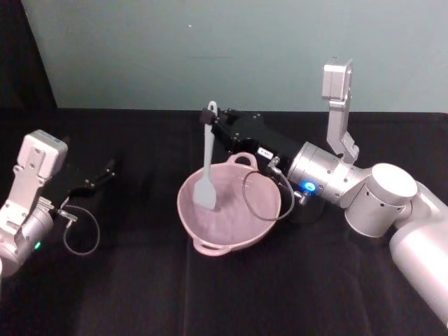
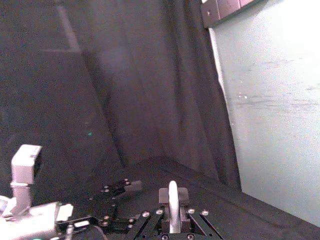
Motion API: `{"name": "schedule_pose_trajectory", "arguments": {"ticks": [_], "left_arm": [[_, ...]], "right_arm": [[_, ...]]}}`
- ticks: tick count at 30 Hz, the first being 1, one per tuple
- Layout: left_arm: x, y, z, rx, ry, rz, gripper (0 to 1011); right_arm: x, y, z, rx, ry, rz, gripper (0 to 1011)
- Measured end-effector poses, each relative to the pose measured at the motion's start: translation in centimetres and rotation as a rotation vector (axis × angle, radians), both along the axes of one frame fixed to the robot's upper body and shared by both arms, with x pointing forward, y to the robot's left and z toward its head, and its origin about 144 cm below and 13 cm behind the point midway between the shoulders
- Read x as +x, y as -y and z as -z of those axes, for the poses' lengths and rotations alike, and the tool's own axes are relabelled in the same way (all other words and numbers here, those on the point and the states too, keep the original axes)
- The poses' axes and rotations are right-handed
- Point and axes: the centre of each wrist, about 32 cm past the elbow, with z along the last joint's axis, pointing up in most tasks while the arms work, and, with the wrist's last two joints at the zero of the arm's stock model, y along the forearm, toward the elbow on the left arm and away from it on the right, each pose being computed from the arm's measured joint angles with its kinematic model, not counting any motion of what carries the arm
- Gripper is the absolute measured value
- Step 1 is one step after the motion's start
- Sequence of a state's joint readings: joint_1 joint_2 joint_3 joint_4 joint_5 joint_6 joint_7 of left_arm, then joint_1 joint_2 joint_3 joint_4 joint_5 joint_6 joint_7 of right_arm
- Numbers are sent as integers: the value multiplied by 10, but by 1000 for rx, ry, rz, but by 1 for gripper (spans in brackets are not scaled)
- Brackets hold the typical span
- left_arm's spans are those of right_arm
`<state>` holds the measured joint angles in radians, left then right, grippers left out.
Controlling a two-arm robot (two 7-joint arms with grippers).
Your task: Use the one hand to pick up the spoon and stir the clear water in the bowl.
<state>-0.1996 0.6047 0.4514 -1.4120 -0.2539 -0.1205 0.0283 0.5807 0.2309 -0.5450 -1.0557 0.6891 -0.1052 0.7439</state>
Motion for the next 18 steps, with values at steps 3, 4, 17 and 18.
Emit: {"name": "schedule_pose_trajectory", "arguments": {"ticks": [3, 4, 17, 18], "left_arm": [[0, 0, 0, 0, 0, 0, 1011], [0, 0, 0, 0, 0, 0, 1011], [0, 0, 0, 0, 0, 0, 1011], [0, 0, 0, 0, 0, 0, 1011]], "right_arm": [[7, 3, 0, -7, -2, 17, 109], [9, 5, 0, -8, -3, 24, 109], [-5, 50, -3, -12, 15, 144, 109], [-8, 51, -2, -11, 14, 148, 109]]}}
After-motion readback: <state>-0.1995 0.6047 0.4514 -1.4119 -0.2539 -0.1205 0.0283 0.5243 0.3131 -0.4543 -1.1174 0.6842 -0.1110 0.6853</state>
